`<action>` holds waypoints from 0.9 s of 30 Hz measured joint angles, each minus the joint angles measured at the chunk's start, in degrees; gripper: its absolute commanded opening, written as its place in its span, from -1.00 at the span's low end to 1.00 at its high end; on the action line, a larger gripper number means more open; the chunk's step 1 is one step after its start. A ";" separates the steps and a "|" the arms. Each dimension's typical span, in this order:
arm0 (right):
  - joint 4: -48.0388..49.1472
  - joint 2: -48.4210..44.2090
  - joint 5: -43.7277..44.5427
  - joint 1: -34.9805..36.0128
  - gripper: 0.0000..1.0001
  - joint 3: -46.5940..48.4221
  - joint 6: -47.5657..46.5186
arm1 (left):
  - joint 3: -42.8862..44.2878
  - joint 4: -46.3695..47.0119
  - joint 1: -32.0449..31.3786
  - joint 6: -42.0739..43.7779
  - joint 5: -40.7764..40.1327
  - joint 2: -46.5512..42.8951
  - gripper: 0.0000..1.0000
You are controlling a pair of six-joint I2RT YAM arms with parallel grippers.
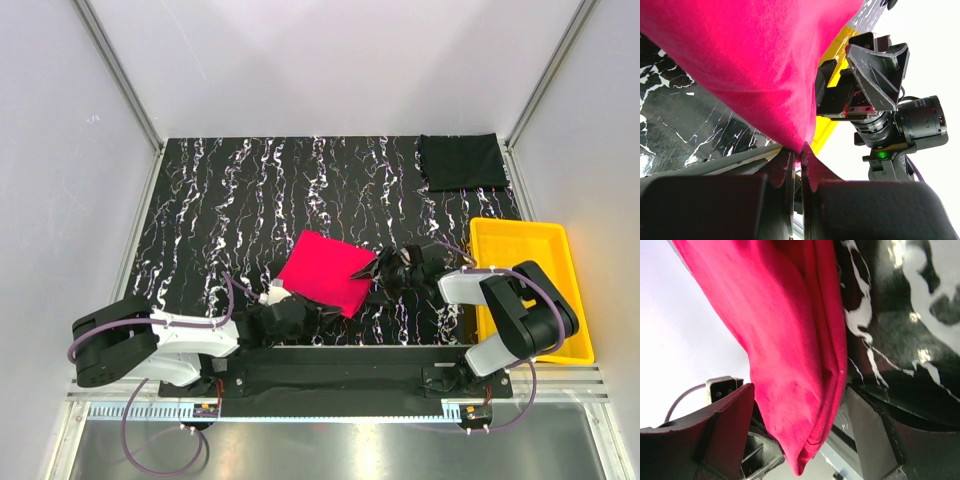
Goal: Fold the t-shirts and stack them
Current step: Neatly place the folded tshirt to the corner
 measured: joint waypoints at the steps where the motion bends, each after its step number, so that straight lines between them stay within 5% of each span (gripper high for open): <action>1: 0.74 0.24 0.48 0.07 0.60 0.00 -0.04 | 0.00 -0.04 0.00 -0.02 0.02 0.00 -0.92; 23: 6.64 6.93 6.05 0.15 0.35 5.79 -9.55 | -2.89 -0.48 0.00 -0.02 0.15 -3.78 -0.89; 27: 6.71 7.34 6.45 -0.59 0.14 5.79 -10.69 | -3.39 -0.11 0.02 0.00 0.37 -3.78 -0.86</action>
